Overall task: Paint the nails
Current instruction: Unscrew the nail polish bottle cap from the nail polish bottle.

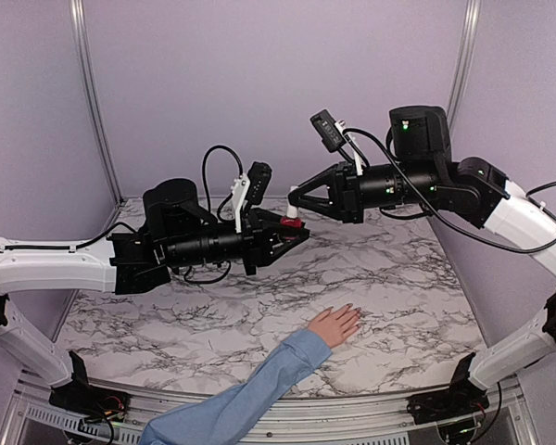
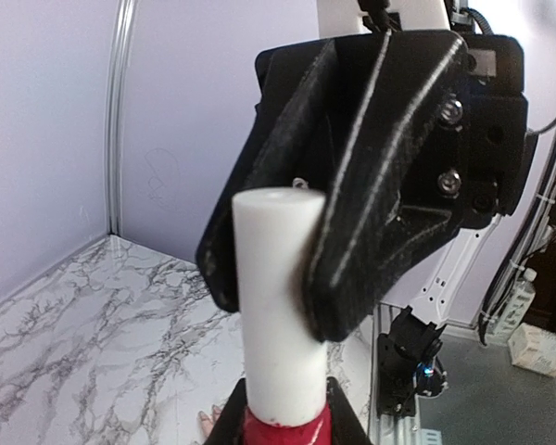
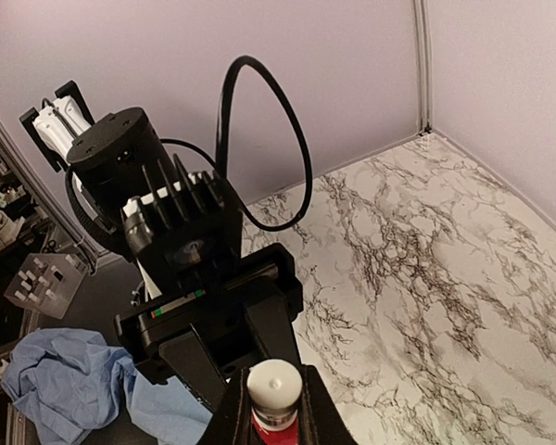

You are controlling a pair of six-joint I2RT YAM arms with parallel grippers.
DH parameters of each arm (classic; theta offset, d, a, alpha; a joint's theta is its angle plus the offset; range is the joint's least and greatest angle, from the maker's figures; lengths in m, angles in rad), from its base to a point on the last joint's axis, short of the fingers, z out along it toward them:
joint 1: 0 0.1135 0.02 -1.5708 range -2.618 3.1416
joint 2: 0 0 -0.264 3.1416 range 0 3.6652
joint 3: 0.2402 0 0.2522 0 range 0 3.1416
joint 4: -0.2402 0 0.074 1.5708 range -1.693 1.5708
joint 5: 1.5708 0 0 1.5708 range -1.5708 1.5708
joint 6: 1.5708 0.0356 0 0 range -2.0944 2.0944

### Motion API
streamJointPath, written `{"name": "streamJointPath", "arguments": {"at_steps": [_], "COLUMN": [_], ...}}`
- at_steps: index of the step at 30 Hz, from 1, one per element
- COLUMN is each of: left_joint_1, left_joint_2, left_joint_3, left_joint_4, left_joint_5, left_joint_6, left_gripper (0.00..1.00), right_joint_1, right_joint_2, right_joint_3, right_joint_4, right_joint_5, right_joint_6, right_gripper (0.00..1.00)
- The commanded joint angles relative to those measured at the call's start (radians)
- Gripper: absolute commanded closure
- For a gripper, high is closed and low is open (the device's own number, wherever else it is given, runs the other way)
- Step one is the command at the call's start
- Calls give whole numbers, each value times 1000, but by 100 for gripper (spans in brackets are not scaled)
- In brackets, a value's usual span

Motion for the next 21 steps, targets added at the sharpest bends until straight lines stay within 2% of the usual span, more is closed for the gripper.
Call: {"name": "streamJointPath", "arguments": {"at_steps": [1, 2, 6, 7, 12, 21], "left_joint_1": [-3, -3, -4, -4, -5, -18], "left_joint_2": [-35, -34, -37, -37, -23, 21], "left_joint_3": [-9, -9, -16, -14, -3, 28], "left_joint_4": [21, 21, 17, 15, -5, -52], "left_joint_5": [15, 8, -40, -50, -152, -280], "left_joint_6": [8, 15, 35, 39, 56, 77], "left_gripper": [96, 100, 100, 100, 100, 100], "right_joint_1": [-1, -1, -2, -2, -2, -1], "right_joint_2": [-26, -27, -27, -26, -11, 35], "right_joint_3": [14, 12, 7, 5, 2, 21], "right_joint_4": [7, 11, 13, 14, 14, 12], "right_joint_5": [48, 49, 92, 103, 204, 257], "right_joint_6": [-5, 0, 40, 54, 151, 276], "right_gripper": [100, 93, 57, 53, 46, 45]}}
